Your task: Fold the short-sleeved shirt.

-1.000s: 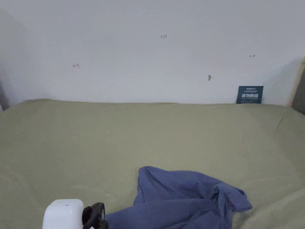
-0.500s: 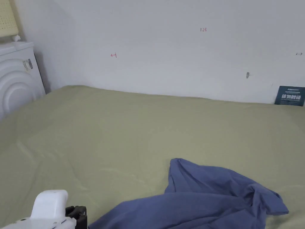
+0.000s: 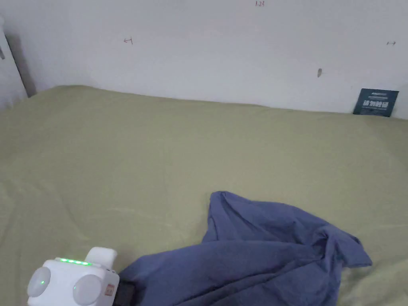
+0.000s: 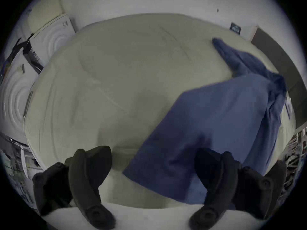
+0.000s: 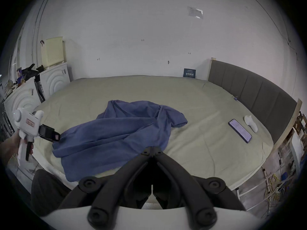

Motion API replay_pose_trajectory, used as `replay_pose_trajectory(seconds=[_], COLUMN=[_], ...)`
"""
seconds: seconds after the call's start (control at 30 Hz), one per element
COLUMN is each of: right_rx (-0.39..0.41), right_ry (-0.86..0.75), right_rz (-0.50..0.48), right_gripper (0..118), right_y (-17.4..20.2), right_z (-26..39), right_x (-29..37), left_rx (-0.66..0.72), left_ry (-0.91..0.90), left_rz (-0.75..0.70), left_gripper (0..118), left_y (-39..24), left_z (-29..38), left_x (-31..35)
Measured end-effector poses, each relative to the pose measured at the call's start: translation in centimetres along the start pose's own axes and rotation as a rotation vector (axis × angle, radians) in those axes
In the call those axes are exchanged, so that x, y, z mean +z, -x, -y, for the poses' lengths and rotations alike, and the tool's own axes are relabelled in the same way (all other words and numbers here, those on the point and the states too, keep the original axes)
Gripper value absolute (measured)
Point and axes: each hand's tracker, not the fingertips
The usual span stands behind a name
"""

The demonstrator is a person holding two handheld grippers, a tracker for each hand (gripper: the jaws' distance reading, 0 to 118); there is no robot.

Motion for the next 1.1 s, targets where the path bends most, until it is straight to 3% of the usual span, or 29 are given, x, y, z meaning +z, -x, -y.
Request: replay_pose_trajectory(seconds=[0.07,0.1,0.13,0.2,0.37,0.53,0.57,0.6,0.63,0.67,0.7,0.73,0.87,0.93,0.97,1.0,1.03,1.1], right_rx=[0.008,0.017,0.015,0.016,0.059,0.035,0.035,0.04,0.029,0.006,-0.008,-0.011,0.145,0.089,0.058,0.054,0.07,0.118], right_ry=[0.018,0.025,0.028,0.041,0.084,0.199,0.21,0.245,0.252,0.306,0.379,0.38,0.626,0.526,0.559,0.553,0.532,0.46], right_rz=[0.016,0.035,0.035,0.045,0.066,0.034,0.044,0.045,0.04,0.011,-0.007,0.001,0.023,0.027,0.022,0.003,-0.04,-0.05], right_gripper=[0,0,0,0,0,1,8,29,76,109,116,107,105,101,89,61,5,5], right_y=[-1.0,-1.7,-2.3,-4.0,-7.8,-10.5,-10.8,-10.9,-11.1,-11.3,-11.3,-11.1,-9.3,-9.3,-9.4,-9.6,-9.3,-9.0], right_z=[-0.5,-1.0,-1.6,-3.2,-8.5,-13.5,-14.0,-14.5,-14.5,-14.3,-13.9,-13.2,-10.1,-10.0,-10.6,-10.6,-11.1,-12.4], right_x=[-0.9,-1.8,-2.5,-4.8,-13.0,-22.8,-24.7,-26.6,-27.9,-29.6,-31.1,-32.3,-35.4,-35.0,-34.9,-34.0,-33.2,-30.7], left_rx=[-0.022,-0.037,-0.043,-0.057,-0.08,-0.061,-0.061,-0.058,-0.054,-0.048,-0.042,-0.038,-0.028,-0.023,-0.018,-0.014,-0.011,-0.006], left_ry=[-0.048,-0.067,-0.088,-0.142,-0.115,-0.112,-0.111,-0.11,-0.109,-0.105,-0.103,-0.101,-0.092,-0.087,-0.086,-0.085,-0.083,-0.077], left_rz=[0.009,0.04,0.038,0.031,0.024,0.06,0.065,0.069,0.073,0.078,0.082,0.085,0.098,0.102,0.103,0.104,0.105,0.11], left_gripper=[62,62,52,2,2,3,3,3,4,4,5,5,6,6,6,5,5,5], left_y=[-0.1,-0.4,-0.6,-0.7,-0.7,0.1,0.2,0.2,0.3,0.4,0.4,0.4,0.5,0.4,0.7,0.7,0.7,0.8], left_z=[0.4,0.6,0.8,1.0,0.9,0.9,0.9,0.8,0.8,0.8,0.7,0.7,0.5,0.5,0.5,0.4,0.3,0.0], left_x=[1.1,1.6,1.9,2.6,1.8,1.6,1.4,1.3,1.3,1.2,1.2,1.2,1.1,1.1,1.0,1.1,1.2,2.0])
